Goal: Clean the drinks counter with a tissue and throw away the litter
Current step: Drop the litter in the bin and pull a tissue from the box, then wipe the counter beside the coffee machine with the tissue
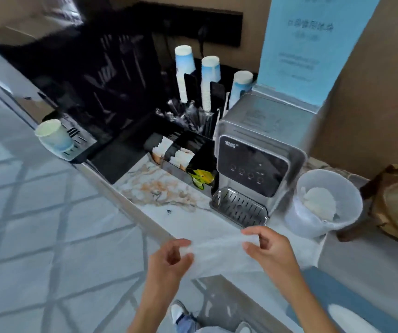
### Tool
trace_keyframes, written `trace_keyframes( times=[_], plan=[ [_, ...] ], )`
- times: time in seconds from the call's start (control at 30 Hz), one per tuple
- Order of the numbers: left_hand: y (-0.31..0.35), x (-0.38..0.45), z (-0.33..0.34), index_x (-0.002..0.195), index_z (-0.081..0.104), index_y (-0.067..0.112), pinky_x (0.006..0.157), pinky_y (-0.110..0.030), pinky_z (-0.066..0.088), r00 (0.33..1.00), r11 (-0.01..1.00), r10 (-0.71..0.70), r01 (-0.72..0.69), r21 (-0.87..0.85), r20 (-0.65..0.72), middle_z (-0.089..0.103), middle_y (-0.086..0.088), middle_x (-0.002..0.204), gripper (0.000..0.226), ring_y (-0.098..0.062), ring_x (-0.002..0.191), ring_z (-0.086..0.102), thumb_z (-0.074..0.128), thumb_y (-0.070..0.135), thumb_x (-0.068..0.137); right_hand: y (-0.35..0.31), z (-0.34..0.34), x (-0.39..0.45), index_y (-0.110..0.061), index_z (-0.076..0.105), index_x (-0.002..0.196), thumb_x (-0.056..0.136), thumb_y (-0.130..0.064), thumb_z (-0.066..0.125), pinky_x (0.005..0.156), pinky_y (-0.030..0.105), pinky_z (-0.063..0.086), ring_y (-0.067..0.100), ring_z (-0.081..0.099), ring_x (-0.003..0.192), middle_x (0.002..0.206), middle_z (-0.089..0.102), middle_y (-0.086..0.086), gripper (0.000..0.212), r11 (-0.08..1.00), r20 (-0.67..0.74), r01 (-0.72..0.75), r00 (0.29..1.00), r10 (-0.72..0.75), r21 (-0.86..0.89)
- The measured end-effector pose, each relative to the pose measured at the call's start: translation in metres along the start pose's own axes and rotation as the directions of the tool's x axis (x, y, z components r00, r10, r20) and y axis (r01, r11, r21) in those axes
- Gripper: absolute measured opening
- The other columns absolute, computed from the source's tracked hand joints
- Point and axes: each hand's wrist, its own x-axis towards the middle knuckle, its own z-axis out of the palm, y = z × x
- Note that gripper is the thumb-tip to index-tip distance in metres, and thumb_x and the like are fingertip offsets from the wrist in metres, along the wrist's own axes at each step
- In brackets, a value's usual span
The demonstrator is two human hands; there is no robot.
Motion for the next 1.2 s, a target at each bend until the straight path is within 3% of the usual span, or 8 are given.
trace_keyframes(
  times=[0.13, 0.33, 0.47, 0.6, 0.7, 0.83, 1.0, 1.2],
  plan=[
    [-0.016, 0.019, -0.043, 0.082, 0.076, 0.030, 0.054, -0.028, 0.033, 0.992, 0.999, -0.041, 0.038, -0.024, -0.118, 0.042, 0.001, 0.057, 0.019, -0.012, 0.056, 0.040, 0.078, 0.011, 0.081, -0.015, 0.052, 0.029, -0.030, 0.074, 0.092, 0.085, -0.013, 0.073, 0.050, 0.007, 0.036, -0.003, 0.045, 0.047, 0.050, 0.050, -0.025, 0.019, 0.993, 0.083, 0.061, 0.995, -0.052, -0.103],
    [-0.040, 0.042, -0.095, 0.068, 0.071, 0.017, 0.053, -0.017, 0.038, 0.975, 0.996, -0.084, 0.075, -0.052, -0.203, 0.055, 0.003, 0.056, 0.015, -0.009, 0.053, 0.048, 0.080, 0.010, 0.078, -0.030, 0.117, 0.069, -0.024, 0.069, 0.075, 0.084, -0.012, 0.074, 0.057, 0.012, 0.039, 0.003, 0.050, 0.060, 0.070, 0.058, -0.017, 0.016, 0.957, 0.147, 0.119, 0.986, -0.082, -0.263],
    [-0.051, 0.064, -0.116, 0.074, 0.066, 0.005, 0.055, -0.018, 0.037, 0.970, 0.963, -0.167, 0.121, -0.242, -0.179, 0.060, 0.006, 0.062, 0.016, -0.009, 0.057, 0.050, 0.080, 0.014, 0.075, -0.037, 0.148, 0.098, -0.017, 0.065, 0.074, 0.087, -0.011, 0.073, 0.077, 0.017, 0.042, 0.002, 0.059, 0.091, 0.099, 0.060, -0.010, 0.016, 0.940, 0.245, 0.129, 0.968, -0.051, -0.317],
    [-0.060, 0.074, -0.110, 0.071, 0.061, 0.003, 0.053, -0.024, 0.033, 0.951, 0.895, -0.267, 0.183, -0.406, -0.159, 0.053, 0.002, 0.057, 0.019, -0.013, 0.057, 0.044, 0.073, 0.005, 0.085, -0.031, 0.158, 0.106, -0.025, 0.058, 0.070, 0.090, -0.017, 0.070, 0.054, 0.012, 0.036, -0.005, 0.046, 0.054, 0.059, 0.048, -0.011, 0.025, 0.919, 0.240, 0.104, 0.971, -0.011, -0.380],
    [-0.071, 0.088, -0.093, 0.072, 0.061, 0.006, 0.051, -0.022, 0.039, 0.910, 0.841, -0.384, 0.274, -0.466, -0.157, 0.058, 0.002, 0.058, 0.019, -0.016, 0.057, 0.049, 0.067, 0.006, 0.090, -0.021, 0.167, 0.129, -0.027, 0.051, 0.067, 0.093, -0.020, 0.066, 0.048, 0.017, 0.034, -0.001, 0.039, 0.046, 0.052, 0.036, -0.011, 0.031, 0.910, 0.223, 0.083, 0.975, 0.011, -0.406],
    [-0.083, 0.097, -0.070, 0.094, 0.075, 0.001, 0.068, -0.038, 0.058, 0.864, 0.711, -0.501, 0.375, -0.595, -0.055, 0.080, -0.014, 0.086, 0.012, -0.026, 0.075, 0.074, 0.073, 0.000, 0.082, -0.007, 0.178, 0.157, -0.025, 0.041, 0.062, 0.094, -0.010, 0.061, 0.047, 0.019, 0.027, 0.002, 0.035, 0.046, 0.056, 0.031, -0.010, 0.040, 0.879, 0.230, 0.084, 0.973, 0.030, -0.470],
    [-0.095, 0.123, -0.050, 0.087, 0.074, 0.006, 0.058, -0.036, 0.059, 0.728, 0.743, -0.606, 0.374, -0.555, -0.320, 0.079, -0.004, 0.071, 0.007, -0.018, 0.063, 0.072, 0.070, 0.001, 0.085, 0.012, 0.195, 0.210, -0.006, 0.058, 0.077, 0.093, -0.005, 0.056, 0.054, 0.032, 0.034, 0.022, 0.049, 0.064, 0.067, 0.056, 0.008, 0.017, 0.828, 0.305, 0.100, 0.948, 0.089, -0.552],
    [-0.101, 0.147, -0.041, 0.091, 0.071, 0.006, 0.059, -0.029, 0.054, 0.698, 0.765, -0.602, 0.363, -0.532, -0.389, 0.076, -0.011, 0.082, 0.005, -0.018, 0.067, 0.066, 0.067, 0.006, 0.088, 0.023, 0.213, 0.240, -0.009, 0.056, 0.086, 0.096, -0.008, 0.054, 0.059, 0.033, 0.043, 0.026, 0.057, 0.078, 0.084, 0.061, 0.004, 0.011, 0.788, 0.311, 0.131, 0.947, 0.080, -0.602]
  ],
)
